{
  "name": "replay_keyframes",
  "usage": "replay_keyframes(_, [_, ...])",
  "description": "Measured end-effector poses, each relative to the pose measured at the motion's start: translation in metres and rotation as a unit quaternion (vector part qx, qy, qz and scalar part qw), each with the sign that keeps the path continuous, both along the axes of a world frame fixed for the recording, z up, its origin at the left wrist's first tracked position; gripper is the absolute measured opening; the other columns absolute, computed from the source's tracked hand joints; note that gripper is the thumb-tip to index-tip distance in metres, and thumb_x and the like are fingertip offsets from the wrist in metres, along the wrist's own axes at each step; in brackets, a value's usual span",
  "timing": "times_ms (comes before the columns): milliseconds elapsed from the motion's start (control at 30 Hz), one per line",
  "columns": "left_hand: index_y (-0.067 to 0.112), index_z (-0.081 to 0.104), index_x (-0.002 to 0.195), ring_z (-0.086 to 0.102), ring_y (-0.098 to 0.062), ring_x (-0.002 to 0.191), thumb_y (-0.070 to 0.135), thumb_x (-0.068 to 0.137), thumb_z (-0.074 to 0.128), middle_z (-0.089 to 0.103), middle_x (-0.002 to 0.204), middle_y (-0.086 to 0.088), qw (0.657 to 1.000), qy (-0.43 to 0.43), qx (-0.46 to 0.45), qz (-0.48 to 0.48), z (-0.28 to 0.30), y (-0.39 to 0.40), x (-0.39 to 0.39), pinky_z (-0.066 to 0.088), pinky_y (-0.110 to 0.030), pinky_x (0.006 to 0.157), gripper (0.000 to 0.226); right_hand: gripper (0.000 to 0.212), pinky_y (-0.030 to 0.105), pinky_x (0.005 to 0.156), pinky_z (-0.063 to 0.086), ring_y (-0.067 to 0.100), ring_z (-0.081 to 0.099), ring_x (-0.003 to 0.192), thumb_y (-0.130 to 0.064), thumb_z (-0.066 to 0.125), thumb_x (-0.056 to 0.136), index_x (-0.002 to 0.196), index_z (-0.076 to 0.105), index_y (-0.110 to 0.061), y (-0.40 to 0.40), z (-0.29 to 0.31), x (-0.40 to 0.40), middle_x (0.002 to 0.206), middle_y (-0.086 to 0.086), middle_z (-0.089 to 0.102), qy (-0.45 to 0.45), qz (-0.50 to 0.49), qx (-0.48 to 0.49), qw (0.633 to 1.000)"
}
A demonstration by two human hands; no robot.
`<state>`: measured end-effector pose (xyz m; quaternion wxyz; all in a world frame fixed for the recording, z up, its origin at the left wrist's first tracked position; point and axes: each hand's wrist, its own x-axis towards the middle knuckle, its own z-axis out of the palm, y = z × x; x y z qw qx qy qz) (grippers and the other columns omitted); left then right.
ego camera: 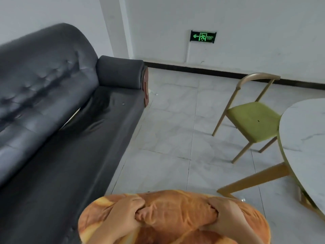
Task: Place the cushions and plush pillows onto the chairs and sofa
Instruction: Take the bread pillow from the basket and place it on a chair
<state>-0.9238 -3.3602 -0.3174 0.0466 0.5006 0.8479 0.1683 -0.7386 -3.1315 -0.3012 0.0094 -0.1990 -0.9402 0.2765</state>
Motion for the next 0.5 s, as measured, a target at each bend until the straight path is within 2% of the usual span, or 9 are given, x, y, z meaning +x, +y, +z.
replay_keyframes(67, [0.022,0.015,0.056,0.025,-0.001,0.050,0.032,0.052,0.046,0.016,0.042,0.019,0.998,0.013,0.037,-0.045,0.010,0.050,-0.057,0.012,-0.015,0.045,0.033,0.069,0.000,0.035,0.017,-0.018,0.030,0.035,-0.076,0.057,0.036,0.089,0.050,-0.033,0.033,0.012,-0.045,0.039,-0.036,0.022,0.000,-0.018,-0.012,1.000])
replay_keyframes(133, [0.023,0.013,0.057,0.025,-0.005,0.048,0.027,0.053,0.042,0.023,0.040,0.012,0.994,0.030,0.054,-0.094,0.029,0.099,-0.110,0.010,-0.018,0.045,0.029,0.060,0.005,0.026,0.009,-0.010,0.021,0.031,-0.080,0.046,0.039,0.076,0.051,-0.034,0.065,0.026,-0.089,0.046,-0.036,0.013,-0.021,-0.034,0.015,0.999])
replay_keyframes(233, [0.018,0.023,0.048,0.035,-0.008,0.049,0.023,0.054,0.039,0.042,0.041,0.005,0.987,0.033,0.044,-0.148,0.050,0.161,-0.175,0.010,-0.021,0.046,0.017,0.058,0.001,0.029,0.009,-0.014,0.021,0.037,-0.081,0.045,0.040,0.072,0.060,-0.035,0.110,0.040,-0.135,0.042,-0.031,0.030,-0.008,-0.070,0.019,0.997])
replay_keyframes(333, [0.013,0.031,0.046,0.036,-0.007,0.050,0.024,0.056,0.040,0.044,0.041,0.004,0.983,0.010,0.028,-0.179,0.046,0.219,-0.217,0.014,-0.020,0.045,0.018,0.061,-0.006,0.039,0.009,-0.013,0.026,0.040,-0.081,0.047,0.038,0.074,0.055,-0.032,0.149,0.032,-0.162,0.049,-0.033,0.024,-0.008,-0.129,0.003,0.992])
replay_keyframes(400, [0.012,0.033,0.045,0.035,-0.004,0.048,0.028,0.053,0.039,0.045,0.040,0.007,0.978,0.015,0.005,-0.207,0.037,0.257,-0.237,0.018,-0.016,0.042,0.018,0.060,-0.004,0.038,0.015,-0.007,0.037,0.040,-0.082,0.047,0.036,0.069,0.058,-0.033,0.173,0.019,-0.174,0.046,-0.030,0.031,-0.024,-0.168,-0.016,0.985])
replay_keyframes(433, [0.014,0.038,0.044,0.034,-0.001,0.045,0.033,0.051,0.038,0.046,0.039,0.009,0.977,0.033,-0.017,-0.212,0.033,0.275,-0.246,0.024,-0.013,0.043,0.021,0.059,-0.002,0.035,0.019,-0.007,0.042,0.038,-0.082,0.047,0.035,0.067,0.059,-0.034,0.187,0.012,-0.180,0.044,-0.029,0.038,-0.033,-0.181,-0.013,0.983])
replay_keyframes(500, [0.025,0.049,0.044,0.036,0.007,0.038,0.048,0.046,0.033,0.049,0.039,0.018,0.972,0.112,-0.062,-0.198,0.034,0.317,-0.262,0.031,-0.008,0.056,0.028,0.059,0.001,0.033,0.022,-0.006,0.049,0.038,-0.081,0.047,0.033,0.063,0.061,-0.033,0.222,0.004,-0.195,0.043,-0.023,0.051,-0.041,-0.204,-0.013,0.978])
